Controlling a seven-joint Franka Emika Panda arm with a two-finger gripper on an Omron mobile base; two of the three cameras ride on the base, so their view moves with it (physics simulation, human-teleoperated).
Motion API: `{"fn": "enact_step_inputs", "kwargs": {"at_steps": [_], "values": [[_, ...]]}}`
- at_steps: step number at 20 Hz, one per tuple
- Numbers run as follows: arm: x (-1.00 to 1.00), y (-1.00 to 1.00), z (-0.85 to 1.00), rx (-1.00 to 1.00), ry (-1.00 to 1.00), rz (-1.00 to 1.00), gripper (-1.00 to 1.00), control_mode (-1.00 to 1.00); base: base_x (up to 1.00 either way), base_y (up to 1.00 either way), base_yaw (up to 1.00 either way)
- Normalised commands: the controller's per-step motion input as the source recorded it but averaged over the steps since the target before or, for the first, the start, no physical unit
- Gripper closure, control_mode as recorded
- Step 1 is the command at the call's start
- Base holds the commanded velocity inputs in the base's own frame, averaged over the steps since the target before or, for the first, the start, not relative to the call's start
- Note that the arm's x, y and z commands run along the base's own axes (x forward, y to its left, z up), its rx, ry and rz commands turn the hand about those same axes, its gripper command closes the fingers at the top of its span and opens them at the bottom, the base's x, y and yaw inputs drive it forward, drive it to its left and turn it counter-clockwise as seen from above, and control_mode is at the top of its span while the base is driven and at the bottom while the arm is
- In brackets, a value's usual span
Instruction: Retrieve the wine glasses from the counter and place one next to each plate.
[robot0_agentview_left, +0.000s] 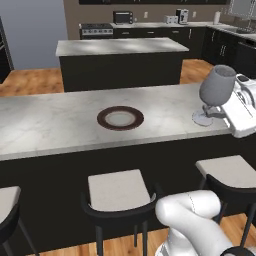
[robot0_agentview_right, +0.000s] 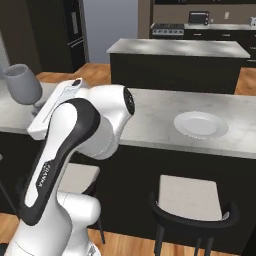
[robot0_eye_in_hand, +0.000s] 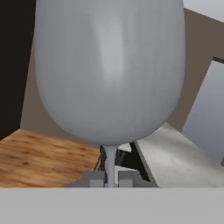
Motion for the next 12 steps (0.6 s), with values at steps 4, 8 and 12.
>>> {"fn": "enact_step_inputs", "kwargs": {"at_steps": [4, 8, 12], "values": [[0.55, 0.00, -0.04, -0.11, 0.06, -0.01, 1.00, -1.00, 0.00, 0.00, 0.00], [0.58, 0.00, -0.18, 0.00, 0.07, -0.02, 1.00, -1.00, 0.00, 0.00, 0.00], [0.43, 0.00, -0.23, 0.00, 0.06, 0.00, 1.00, -1.00, 0.00, 0.00, 0.00]]}}
